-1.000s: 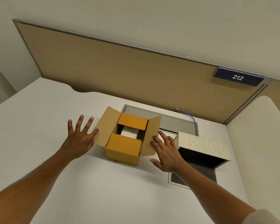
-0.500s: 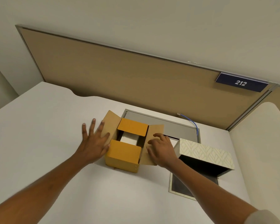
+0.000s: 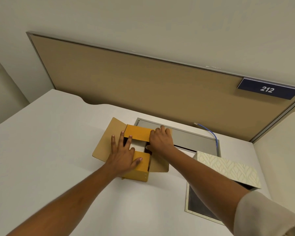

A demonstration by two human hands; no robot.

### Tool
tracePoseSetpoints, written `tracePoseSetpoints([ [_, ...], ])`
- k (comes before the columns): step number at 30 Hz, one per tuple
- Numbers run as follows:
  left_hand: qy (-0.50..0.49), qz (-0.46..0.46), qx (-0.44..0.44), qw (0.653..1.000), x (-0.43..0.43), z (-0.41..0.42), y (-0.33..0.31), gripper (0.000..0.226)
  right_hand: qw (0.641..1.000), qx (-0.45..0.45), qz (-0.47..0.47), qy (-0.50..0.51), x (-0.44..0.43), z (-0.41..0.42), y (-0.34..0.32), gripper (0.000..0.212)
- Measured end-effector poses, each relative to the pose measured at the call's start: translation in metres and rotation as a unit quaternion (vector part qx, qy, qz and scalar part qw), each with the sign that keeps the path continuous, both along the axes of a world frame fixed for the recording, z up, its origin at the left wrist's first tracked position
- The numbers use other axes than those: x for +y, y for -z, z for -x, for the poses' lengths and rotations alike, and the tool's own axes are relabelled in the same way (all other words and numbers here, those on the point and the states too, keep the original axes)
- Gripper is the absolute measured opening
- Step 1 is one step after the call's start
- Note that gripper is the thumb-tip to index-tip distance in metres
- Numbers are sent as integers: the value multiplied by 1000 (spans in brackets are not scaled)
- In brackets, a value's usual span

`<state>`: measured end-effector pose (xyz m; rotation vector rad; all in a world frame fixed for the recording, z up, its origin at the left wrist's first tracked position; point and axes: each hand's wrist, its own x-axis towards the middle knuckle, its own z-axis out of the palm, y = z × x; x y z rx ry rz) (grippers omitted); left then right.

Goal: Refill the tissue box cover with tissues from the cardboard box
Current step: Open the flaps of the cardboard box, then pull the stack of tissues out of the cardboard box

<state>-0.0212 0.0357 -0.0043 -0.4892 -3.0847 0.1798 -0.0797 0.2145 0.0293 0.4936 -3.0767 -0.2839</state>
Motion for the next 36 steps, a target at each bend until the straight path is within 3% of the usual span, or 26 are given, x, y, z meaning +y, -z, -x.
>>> tracePoseSetpoints([
  [5,14,-45,48,998,-3,-4,-9,66,996,-40,-54,-52,-2,19,10,69],
  [13,55,-108,170,978,-17,-26,-24,49,997,-44,34,-54,10,35,8,20],
  [15,68,-123,194,971,-22,-37,-26,49,995,-71,63,-39,14,41,2,16],
  [20,75,-151,215,962,-33,-71,-20,47,986,-95,137,-8,29,56,-6,27],
  [27,66,-144,171,972,-46,-104,14,46,972,-99,207,59,50,64,5,30],
  [33,46,-138,151,978,-43,-106,30,51,963,-52,247,97,47,72,15,53],
  [36,60,-131,152,978,-43,-103,35,52,957,-27,254,136,48,78,19,53],
])
